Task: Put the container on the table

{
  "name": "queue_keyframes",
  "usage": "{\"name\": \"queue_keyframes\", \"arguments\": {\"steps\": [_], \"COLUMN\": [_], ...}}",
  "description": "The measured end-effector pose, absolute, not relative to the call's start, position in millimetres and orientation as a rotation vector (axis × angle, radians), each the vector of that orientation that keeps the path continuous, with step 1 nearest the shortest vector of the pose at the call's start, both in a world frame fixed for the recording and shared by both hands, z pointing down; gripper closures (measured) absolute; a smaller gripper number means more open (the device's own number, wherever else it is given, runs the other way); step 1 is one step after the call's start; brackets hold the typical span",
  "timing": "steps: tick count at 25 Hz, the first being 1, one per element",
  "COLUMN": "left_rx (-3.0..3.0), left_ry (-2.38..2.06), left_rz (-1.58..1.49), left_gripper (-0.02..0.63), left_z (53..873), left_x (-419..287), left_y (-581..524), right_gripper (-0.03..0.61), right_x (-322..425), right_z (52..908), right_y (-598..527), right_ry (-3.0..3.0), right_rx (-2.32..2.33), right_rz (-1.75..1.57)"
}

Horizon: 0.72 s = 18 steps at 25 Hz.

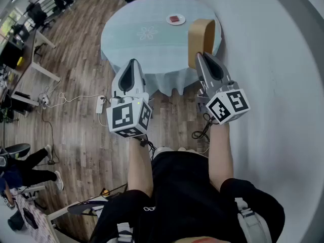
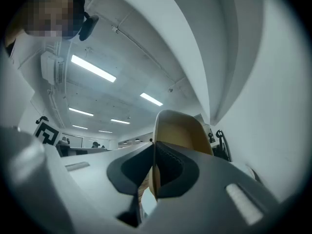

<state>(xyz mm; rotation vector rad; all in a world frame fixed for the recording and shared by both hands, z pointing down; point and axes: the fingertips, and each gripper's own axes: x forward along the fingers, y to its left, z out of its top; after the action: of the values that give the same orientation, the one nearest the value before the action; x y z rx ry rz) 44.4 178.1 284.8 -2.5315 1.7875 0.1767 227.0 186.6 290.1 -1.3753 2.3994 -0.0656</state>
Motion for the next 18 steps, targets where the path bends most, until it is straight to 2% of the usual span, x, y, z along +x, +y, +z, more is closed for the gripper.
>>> {"name": "queue_keyframes", "arguments": {"steps": [10,18], "left_rx": [-2.535,-2.517], "left_ry": [1.802,1.891], "left_rz": [0.174,0.152], "left_gripper": [0.617,0.617], "left_z": [290,325], "left_x": [47,-4], "left_y": [165,108], "right_gripper": [0.551,0.551], "right_x": [234,199], "right_z": [292,312], "right_y": [165,100], "right_ry": [2.389,2.385], "right_rx": [-1.396,-1.381], "right_rz": [-0.111,-0.122]}}
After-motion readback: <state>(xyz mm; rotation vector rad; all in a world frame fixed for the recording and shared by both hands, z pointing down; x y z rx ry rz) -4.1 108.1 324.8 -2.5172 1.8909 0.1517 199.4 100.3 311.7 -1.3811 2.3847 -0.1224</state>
